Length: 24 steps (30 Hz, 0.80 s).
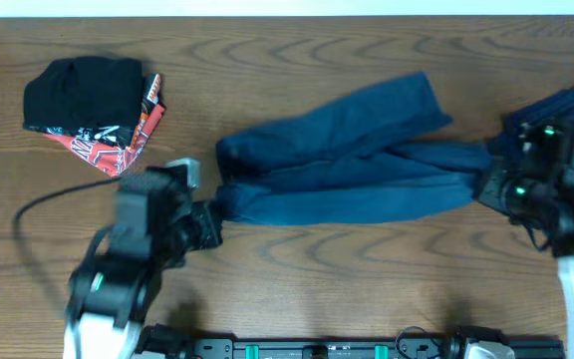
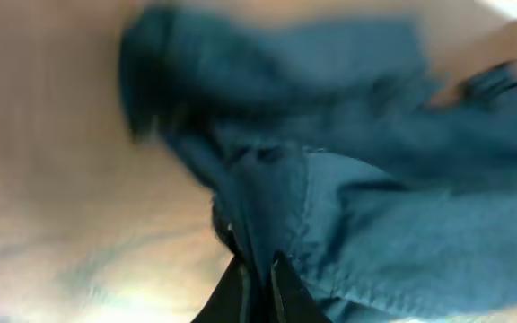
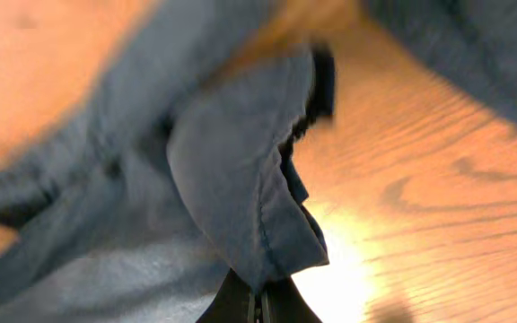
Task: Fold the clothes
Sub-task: 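Fold the bottom half up over the top half with both grippers, then release the folded denim and raise the right gripper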
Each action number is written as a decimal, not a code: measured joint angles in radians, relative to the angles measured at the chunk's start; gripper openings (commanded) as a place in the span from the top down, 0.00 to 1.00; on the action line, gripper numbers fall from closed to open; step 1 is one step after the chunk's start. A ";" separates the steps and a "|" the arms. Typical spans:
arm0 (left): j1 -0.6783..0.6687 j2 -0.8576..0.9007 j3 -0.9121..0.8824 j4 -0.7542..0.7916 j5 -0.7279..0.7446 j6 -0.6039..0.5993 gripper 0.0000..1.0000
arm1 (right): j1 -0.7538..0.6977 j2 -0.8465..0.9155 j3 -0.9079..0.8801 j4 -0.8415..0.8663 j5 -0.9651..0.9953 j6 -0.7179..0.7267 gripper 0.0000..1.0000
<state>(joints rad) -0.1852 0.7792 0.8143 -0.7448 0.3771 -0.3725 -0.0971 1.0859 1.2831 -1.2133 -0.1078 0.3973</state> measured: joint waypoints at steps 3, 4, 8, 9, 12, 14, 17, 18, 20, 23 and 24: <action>-0.001 -0.140 0.002 0.013 -0.038 0.000 0.94 | 0.000 -0.041 0.043 -0.011 0.003 -0.004 0.99; -0.002 -0.170 0.003 0.012 -0.048 0.000 0.94 | 0.000 -0.049 0.047 -0.016 0.000 -0.005 0.99; -0.002 -0.216 0.003 -0.007 -0.061 -0.026 0.94 | 0.000 -0.048 0.049 -0.084 0.002 -0.016 0.99; -0.002 -0.215 0.003 -0.010 -0.056 -0.030 0.94 | 0.000 -0.045 0.049 -0.090 0.006 -0.018 0.99; -0.002 -0.212 0.003 -0.010 -0.047 -0.043 0.94 | 0.000 -0.040 0.049 -0.075 0.013 -0.023 0.99; -0.002 -0.206 0.003 0.002 -0.066 -0.047 0.94 | 0.000 -0.037 0.049 -0.054 0.010 -0.026 0.99; -0.005 -0.173 0.003 0.036 -0.100 -0.050 0.94 | 0.000 -0.011 0.049 -0.020 0.005 -0.031 0.99; -0.006 -0.152 0.003 0.045 -0.109 -0.050 0.94 | 0.000 0.006 0.049 -0.008 0.002 -0.037 0.99; -0.006 -0.100 0.004 0.051 -0.123 -0.050 0.94 | 0.000 0.057 0.049 0.015 -0.010 -0.051 0.99; -0.006 0.011 0.004 0.061 -0.134 -0.050 0.94 | 0.000 0.172 0.049 0.037 -0.021 -0.067 0.99; -0.007 0.058 0.004 0.070 -0.138 -0.050 0.94 | 0.000 0.212 0.049 0.048 -0.025 -0.070 0.99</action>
<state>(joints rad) -0.1921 0.8371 0.8181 -0.6750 0.2390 -0.4221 -0.0967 1.2976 1.3323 -1.1648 -0.1326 0.3271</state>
